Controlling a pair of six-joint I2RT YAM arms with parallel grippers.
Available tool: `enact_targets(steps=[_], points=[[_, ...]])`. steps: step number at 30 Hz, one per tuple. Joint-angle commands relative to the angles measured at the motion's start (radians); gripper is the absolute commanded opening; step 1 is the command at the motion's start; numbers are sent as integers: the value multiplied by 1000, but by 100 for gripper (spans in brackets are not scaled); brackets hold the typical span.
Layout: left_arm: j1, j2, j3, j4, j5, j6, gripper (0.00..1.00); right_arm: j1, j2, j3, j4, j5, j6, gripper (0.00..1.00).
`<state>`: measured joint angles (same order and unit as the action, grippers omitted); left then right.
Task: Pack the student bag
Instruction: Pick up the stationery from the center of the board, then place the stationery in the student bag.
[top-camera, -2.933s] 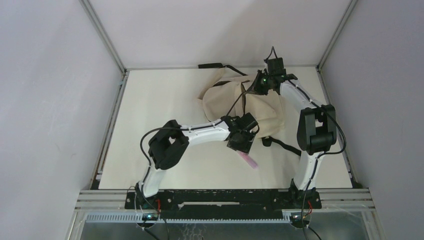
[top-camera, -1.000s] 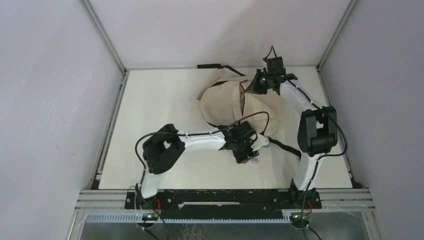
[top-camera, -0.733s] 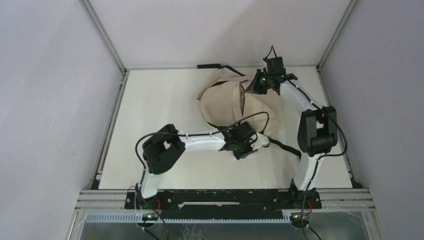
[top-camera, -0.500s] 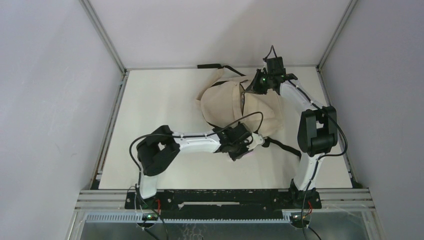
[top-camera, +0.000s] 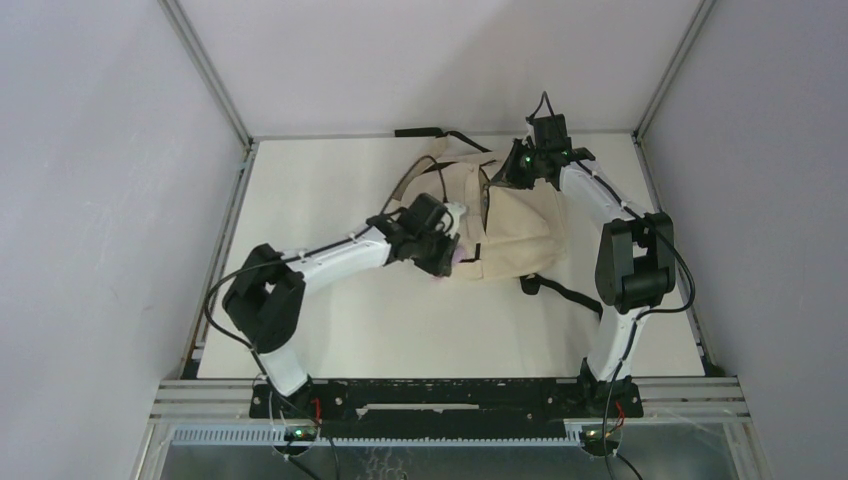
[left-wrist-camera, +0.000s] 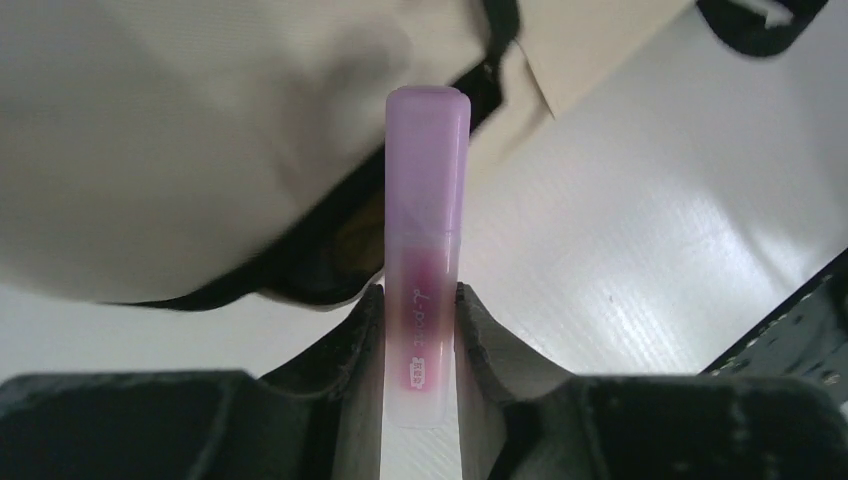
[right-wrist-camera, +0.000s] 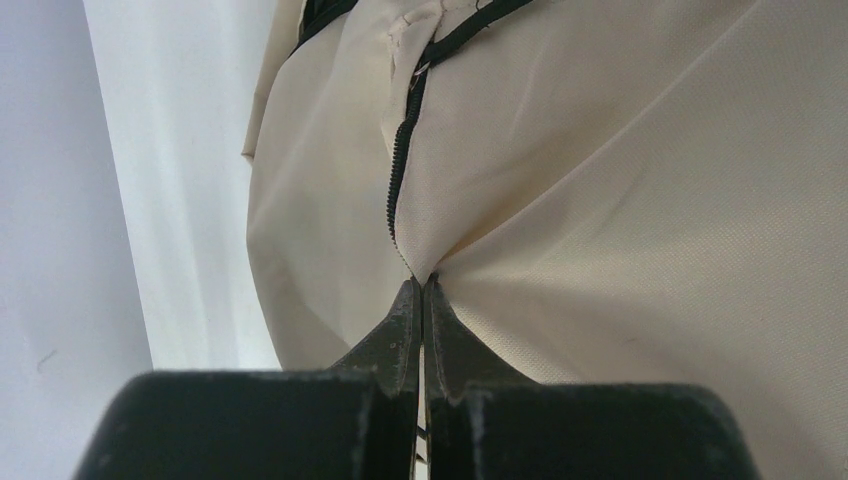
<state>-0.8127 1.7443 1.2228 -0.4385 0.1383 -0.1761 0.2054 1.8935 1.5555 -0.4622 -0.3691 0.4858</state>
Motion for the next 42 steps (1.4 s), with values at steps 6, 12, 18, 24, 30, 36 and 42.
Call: enact_targets(steps=[6, 12, 18, 24, 30, 36, 42], points=[[166, -33, 201, -13, 175, -303, 0, 22, -63, 25, 43, -33, 1, 0], [212, 77, 326, 25, 258, -476, 0, 35, -63, 14, 48, -33, 7, 0], [221, 265, 505, -2, 260, -512, 0, 59, -58, 36, 57, -40, 30, 0], [223, 339, 562, 11, 228, -530, 0, 72, -56, 56, 47, -41, 31, 0], [226, 406, 609, 37, 285, -569, 0, 94, -52, 70, 38, -35, 25, 0], [222, 439, 644, 118, 359, -584, 23, 110, -35, 84, 39, -38, 29, 0], [222, 339, 583, 57, 260, -480, 78, 117, -24, 99, 26, -29, 20, 0]])
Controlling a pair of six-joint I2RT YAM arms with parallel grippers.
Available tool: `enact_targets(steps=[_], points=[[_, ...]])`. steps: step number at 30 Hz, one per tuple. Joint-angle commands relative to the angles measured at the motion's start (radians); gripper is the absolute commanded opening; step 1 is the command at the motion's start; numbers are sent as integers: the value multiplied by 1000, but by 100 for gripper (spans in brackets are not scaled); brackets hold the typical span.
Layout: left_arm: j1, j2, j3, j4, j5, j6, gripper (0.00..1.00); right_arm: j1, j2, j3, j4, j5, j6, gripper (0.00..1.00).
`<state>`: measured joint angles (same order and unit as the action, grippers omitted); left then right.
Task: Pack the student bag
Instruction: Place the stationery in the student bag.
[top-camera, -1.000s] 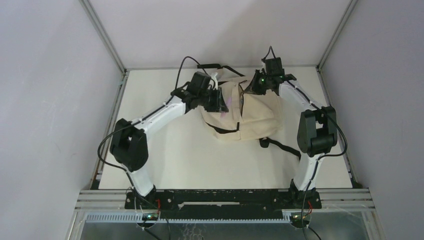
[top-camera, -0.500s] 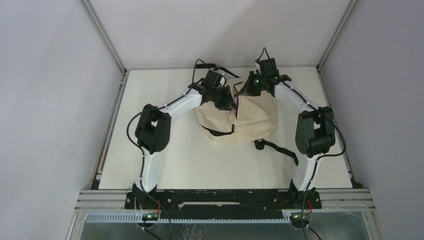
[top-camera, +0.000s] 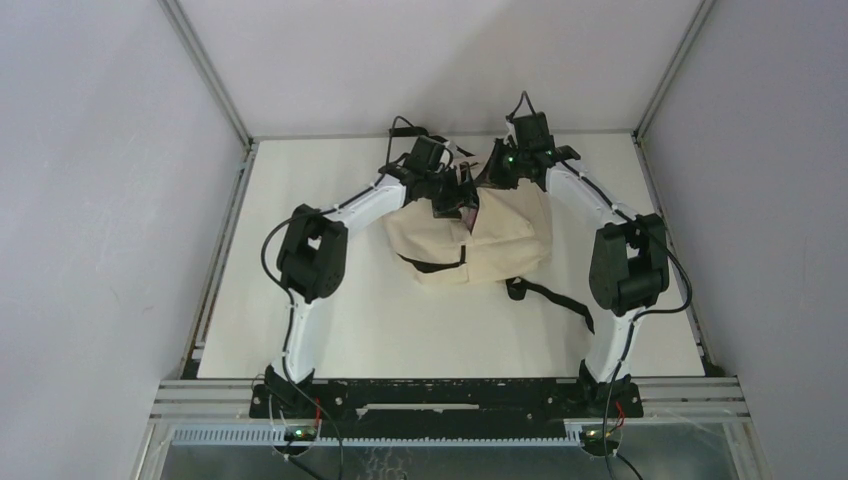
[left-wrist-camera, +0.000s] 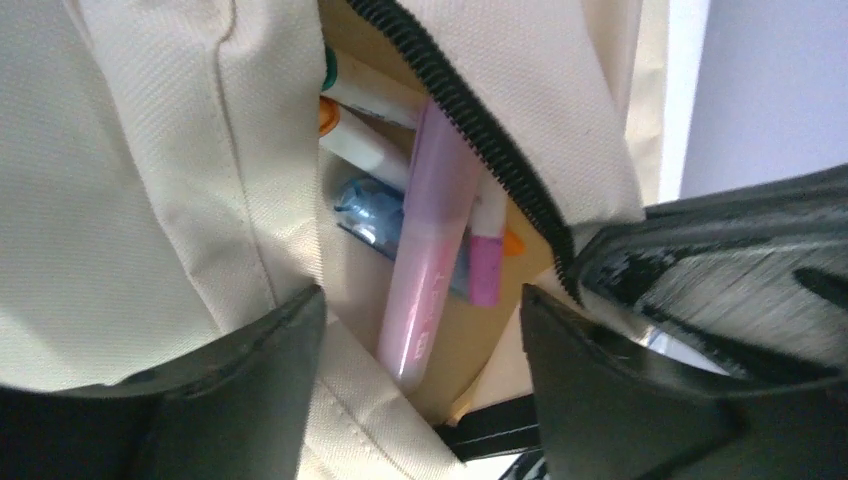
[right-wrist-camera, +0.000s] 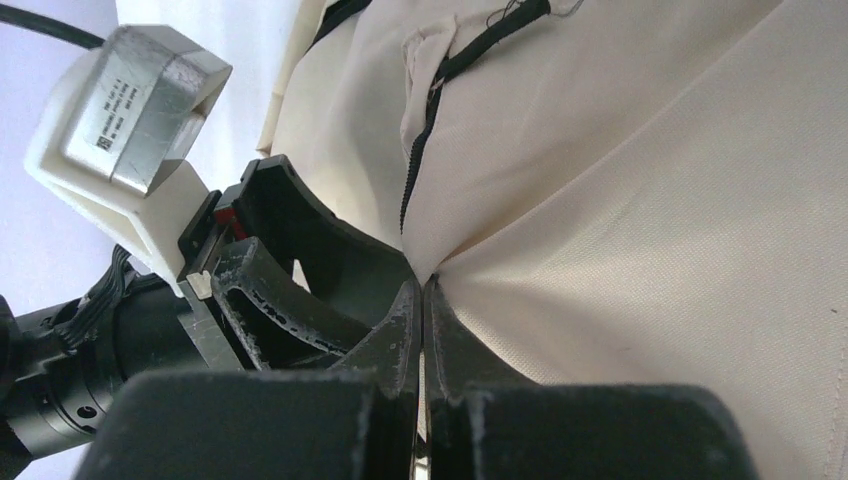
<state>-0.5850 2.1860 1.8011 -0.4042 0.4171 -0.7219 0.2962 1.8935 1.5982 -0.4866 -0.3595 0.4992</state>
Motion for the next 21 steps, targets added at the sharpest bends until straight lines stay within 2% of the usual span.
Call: enact_targets(steps=[1, 5, 9, 15, 18, 21], points=[[-6, -123, -12, 16, -27, 82, 83, 26, -22, 58, 51, -39, 10, 0], [-6, -212, -66, -25, -38, 142, 86, 30, -17, 64, 60, -42, 20, 0], [-6, -331, -155, -26, -70, 183, 81, 35, -16, 65, 57, -38, 17, 0], [6, -484, -260, -45, -179, 230, 58, 41, -17, 57, 51, -39, 13, 0], [28, -518, -295, -51, -196, 237, 47, 52, -28, 49, 40, -25, 4, 0], [57, -522, -315, -51, -175, 232, 40, 71, -48, 30, 24, 3, -21, 0]])
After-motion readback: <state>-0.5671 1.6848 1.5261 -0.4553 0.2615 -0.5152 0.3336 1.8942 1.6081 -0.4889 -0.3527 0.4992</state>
